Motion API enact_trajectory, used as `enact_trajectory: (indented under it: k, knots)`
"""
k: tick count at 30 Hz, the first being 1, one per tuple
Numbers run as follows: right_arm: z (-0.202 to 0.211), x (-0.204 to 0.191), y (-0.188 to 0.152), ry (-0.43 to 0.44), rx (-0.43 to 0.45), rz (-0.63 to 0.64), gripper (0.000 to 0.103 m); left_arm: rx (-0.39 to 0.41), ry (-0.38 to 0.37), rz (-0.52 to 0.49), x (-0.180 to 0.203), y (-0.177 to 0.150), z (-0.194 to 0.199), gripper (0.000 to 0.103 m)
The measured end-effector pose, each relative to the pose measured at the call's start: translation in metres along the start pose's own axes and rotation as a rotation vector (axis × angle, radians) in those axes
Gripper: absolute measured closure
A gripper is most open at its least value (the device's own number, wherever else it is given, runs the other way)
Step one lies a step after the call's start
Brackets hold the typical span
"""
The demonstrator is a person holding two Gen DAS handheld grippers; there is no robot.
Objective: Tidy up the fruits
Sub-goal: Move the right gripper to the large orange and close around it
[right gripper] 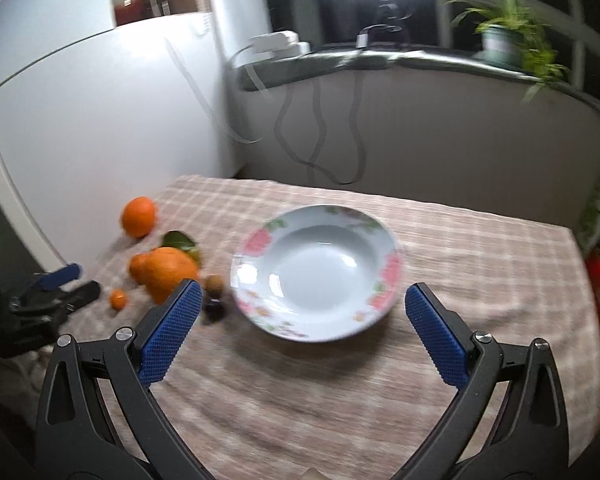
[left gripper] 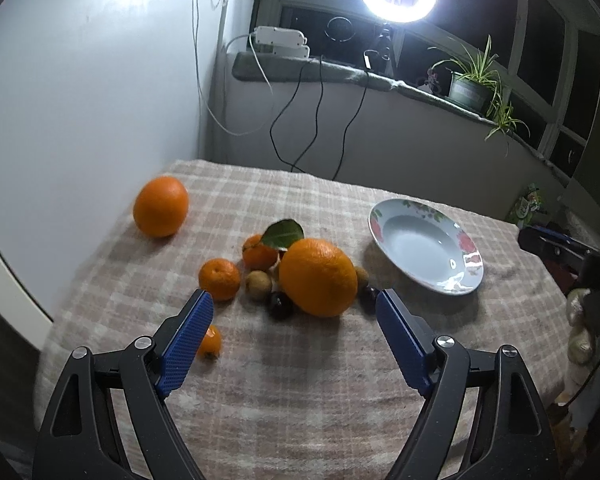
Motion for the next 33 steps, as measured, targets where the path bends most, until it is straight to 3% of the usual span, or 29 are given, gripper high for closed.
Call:
enact_trajectory:
  k: [11, 20, 33]
  knots:
    - [-0.061, -0.071, 0.007, 0.207, -0.179, 0.11, 0.0, -0.058, -0.102, 0.077, -0.001, -0.011, -0.024, 0.028]
    - [-0.099, -0.105, 0.0, 0.28, -0.296, 0.167, 0.0, -0.095, -0.165, 0.122, 0.003, -0.014, -0.044, 0.04]
    - [-0.136, -0.123, -0.013, 0.378, -0.411, 0.106, 0.008, -0.108, -0.187, 0.15, 0.001, -0.013, -0.062, 0.046]
Point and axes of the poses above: each gripper's, at about its wrist camera, not at the fingertips, and z roughly against the way its jaws point, x to its right, y to its top, the point moved 10 cm from there along -z, roughly the way its jaws point, and after that the axes turned 1 degree about -z, right-handed, at the moved point
